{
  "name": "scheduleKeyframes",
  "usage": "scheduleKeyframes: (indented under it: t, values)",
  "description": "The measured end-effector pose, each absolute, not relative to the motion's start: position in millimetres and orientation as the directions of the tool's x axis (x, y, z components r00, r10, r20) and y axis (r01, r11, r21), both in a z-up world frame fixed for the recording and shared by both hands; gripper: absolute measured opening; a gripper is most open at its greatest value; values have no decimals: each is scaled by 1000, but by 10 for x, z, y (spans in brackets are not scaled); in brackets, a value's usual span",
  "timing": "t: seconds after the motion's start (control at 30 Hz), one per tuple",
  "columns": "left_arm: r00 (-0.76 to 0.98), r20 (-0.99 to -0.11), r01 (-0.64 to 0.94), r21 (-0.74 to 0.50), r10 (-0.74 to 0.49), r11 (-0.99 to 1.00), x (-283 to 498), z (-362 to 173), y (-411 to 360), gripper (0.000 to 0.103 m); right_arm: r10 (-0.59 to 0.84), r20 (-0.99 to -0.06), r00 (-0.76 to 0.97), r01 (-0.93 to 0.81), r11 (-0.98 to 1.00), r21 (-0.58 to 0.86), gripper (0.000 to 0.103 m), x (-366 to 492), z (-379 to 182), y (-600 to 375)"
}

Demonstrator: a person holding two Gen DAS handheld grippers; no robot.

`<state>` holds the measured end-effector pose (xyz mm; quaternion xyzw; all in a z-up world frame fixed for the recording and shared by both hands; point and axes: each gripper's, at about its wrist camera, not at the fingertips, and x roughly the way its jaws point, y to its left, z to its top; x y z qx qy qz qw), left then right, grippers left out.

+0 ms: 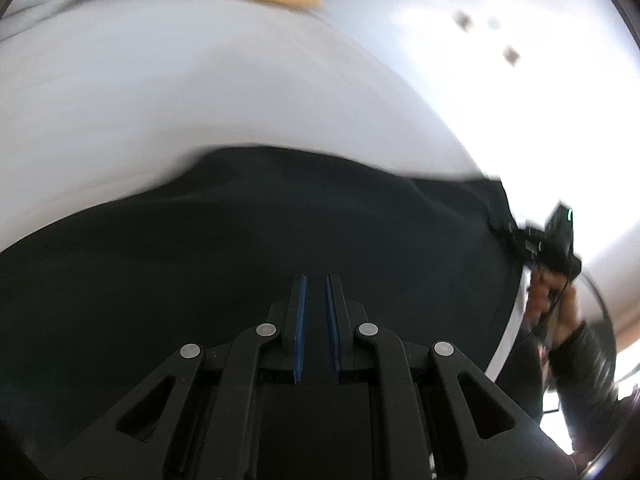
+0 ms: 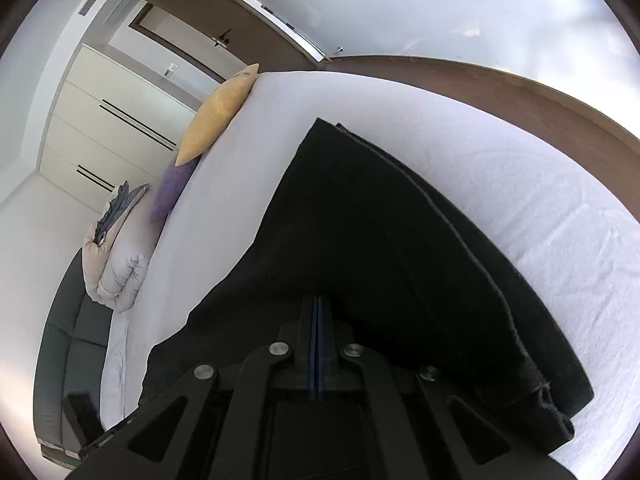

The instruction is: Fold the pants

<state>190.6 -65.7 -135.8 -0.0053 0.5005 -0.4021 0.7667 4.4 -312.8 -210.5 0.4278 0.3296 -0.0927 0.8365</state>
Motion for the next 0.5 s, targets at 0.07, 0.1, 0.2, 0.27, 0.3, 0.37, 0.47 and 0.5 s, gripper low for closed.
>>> scheduleKeyframes:
  t: [0.07, 0.1, 0.2, 0.27, 0.3, 0.37, 0.47, 0.5]
  values:
    - [166, -800, 645, -355, -577, 677, 2024, -1501, -941, 11, 131, -634, 763, 437, 618, 654, 0, 81, -2095, -3137]
    - [166, -781, 635, -382, -602, 671, 2142, -1508, -952, 11, 134, -633, 762, 436, 616, 655, 0, 150, -2081, -3115]
    - [178, -746, 565, -456, -641, 688, 2496, -1527, -802, 10, 136, -635, 761, 436, 617, 655, 0, 147, -2094, -3127]
    - [232, -759, 503, -442, -609, 743, 2752, -1608, -527, 10, 129, -636, 761, 438, 621, 650, 0, 153, -2098, -3120]
    - [241, -746, 469, -470, -620, 748, 2879, -1609, -386, 8, 126, -636, 761, 440, 621, 649, 0, 156, -2090, -3118]
    - [342, -753, 377, -437, -562, 816, 2965, -1540, 33, 8, 125, -638, 760, 442, 620, 648, 0, 144, -2068, -3137]
    - [465, -748, 304, -368, -474, 879, 2833, -1300, 644, 8, 127, -643, 756, 449, 613, 650, 0, 152, -2059, -3146]
    - [496, -732, 291, -368, -468, 883, 2713, -1212, 853, 8, 127, -644, 755, 450, 613, 649, 0, 163, -2056, -3144]
